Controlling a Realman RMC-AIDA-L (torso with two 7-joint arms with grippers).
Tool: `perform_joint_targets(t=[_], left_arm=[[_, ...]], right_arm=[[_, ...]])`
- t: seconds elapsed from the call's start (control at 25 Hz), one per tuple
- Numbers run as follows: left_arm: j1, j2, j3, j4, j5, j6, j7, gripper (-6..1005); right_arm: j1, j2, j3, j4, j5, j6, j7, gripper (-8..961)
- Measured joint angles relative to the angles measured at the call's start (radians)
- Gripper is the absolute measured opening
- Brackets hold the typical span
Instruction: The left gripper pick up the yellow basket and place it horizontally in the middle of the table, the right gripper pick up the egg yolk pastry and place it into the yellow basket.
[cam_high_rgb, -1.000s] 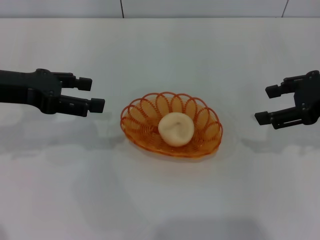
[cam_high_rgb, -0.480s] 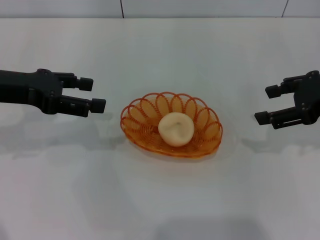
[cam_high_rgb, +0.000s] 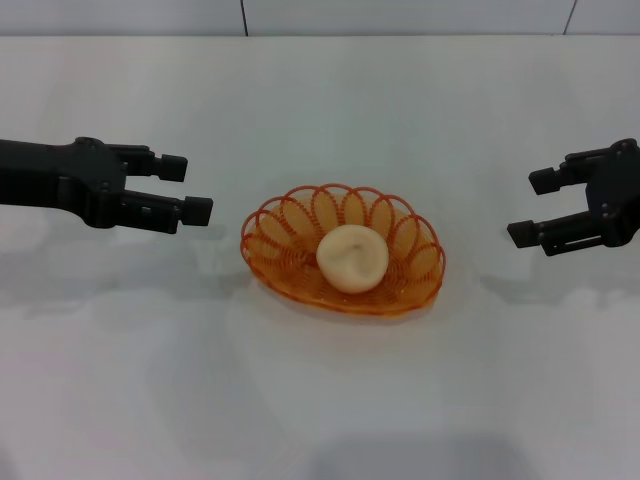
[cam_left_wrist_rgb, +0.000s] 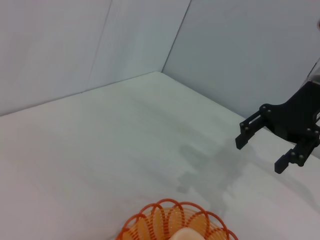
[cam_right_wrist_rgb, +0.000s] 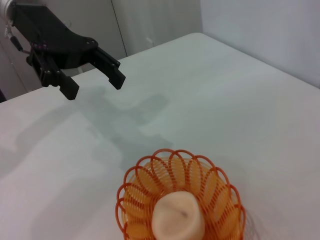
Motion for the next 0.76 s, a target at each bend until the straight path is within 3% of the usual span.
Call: perform_joint_targets(t=[0.76], left_arm=[[0.0,-0.007,0.0,0.0,0.0,-0.002,0.0,887]], right_arm=[[0.01,0.0,-0.001,0.001,-0.009,0.0,0.01,769]])
